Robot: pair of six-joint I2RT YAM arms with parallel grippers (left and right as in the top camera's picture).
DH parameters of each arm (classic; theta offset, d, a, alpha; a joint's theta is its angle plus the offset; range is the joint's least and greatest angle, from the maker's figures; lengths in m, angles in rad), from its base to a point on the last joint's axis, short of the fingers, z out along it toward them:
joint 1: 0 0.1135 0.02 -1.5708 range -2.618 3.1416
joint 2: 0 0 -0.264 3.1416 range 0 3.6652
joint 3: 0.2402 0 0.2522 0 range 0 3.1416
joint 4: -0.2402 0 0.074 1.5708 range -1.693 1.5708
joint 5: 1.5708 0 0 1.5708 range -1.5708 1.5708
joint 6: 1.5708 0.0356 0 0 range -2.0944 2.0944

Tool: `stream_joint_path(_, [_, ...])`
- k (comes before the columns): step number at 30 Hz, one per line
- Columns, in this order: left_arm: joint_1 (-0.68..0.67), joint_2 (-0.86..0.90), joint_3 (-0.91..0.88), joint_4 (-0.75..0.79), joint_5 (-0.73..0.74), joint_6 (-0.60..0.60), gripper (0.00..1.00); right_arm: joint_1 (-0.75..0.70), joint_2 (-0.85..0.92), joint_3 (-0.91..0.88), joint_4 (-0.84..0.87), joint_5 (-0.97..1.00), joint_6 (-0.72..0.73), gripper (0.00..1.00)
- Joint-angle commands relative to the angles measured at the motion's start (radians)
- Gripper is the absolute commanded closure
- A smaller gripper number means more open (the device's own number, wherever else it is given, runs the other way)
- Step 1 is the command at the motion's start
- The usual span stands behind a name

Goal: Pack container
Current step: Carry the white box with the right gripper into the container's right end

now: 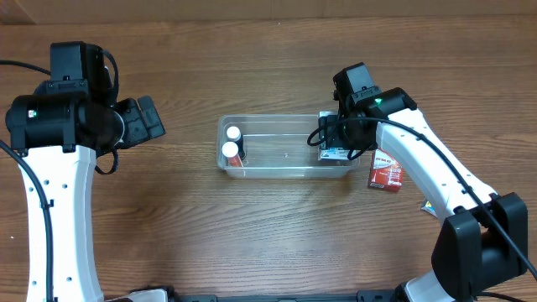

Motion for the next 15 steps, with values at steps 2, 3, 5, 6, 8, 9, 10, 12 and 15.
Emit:
stream_joint_path(2, [0.000, -0.002, -0.005, 0.003, -0.007, 0.019, 0.00, 0.003, 0.009, -0.010, -0.002, 0.018, -0.007, 0.20])
stream_joint_path(3, [0.000, -0.002, -0.005, 0.003, -0.007, 0.019, 0.00, 0.003, 0.009, -0.010, -0.005, 0.018, -0.007, 0.17])
stream_joint_path(5, [0.000, -0.002, -0.005, 0.003, -0.010, 0.019, 0.00, 0.003, 0.009, -0.010, -0.009, 0.018, -0.006, 0.15])
stream_joint_path(6, [0.000, -0.002, -0.005, 0.003, -0.010, 0.019, 0.00, 0.003, 0.009, -0.010, -0.009, 0.018, -0.006, 0.15])
stream_joint_path(8, [0.000, -0.001, -0.005, 0.003, -0.010, 0.019, 0.00, 0.003, 0.009, -0.010, -0.008, 0.018, -0.006, 0.15])
stream_joint_path(9, [0.000, 0.000, -0.005, 0.003, -0.010, 0.019, 0.00, 0.003, 0.009, -0.010, -0.008, 0.018, -0.006, 0.15])
stream_joint_path(10, [0.000, 0.001, -0.005, 0.004, -0.010, 0.019, 0.00, 0.003, 0.009, -0.010, -0.008, 0.018, -0.006, 0.15])
stream_joint_path(12, [0.000, 0.001, -0.005, 0.004, -0.011, 0.019, 0.00, 0.003, 0.008, -0.010, -0.008, 0.022, -0.006, 0.15])
stream_joint_path(15, [0.000, 0.001, -0.005, 0.003, -0.027, 0.020, 0.00, 0.003, -0.023, 0.037, -0.029, 0.055, -0.002, 0.13])
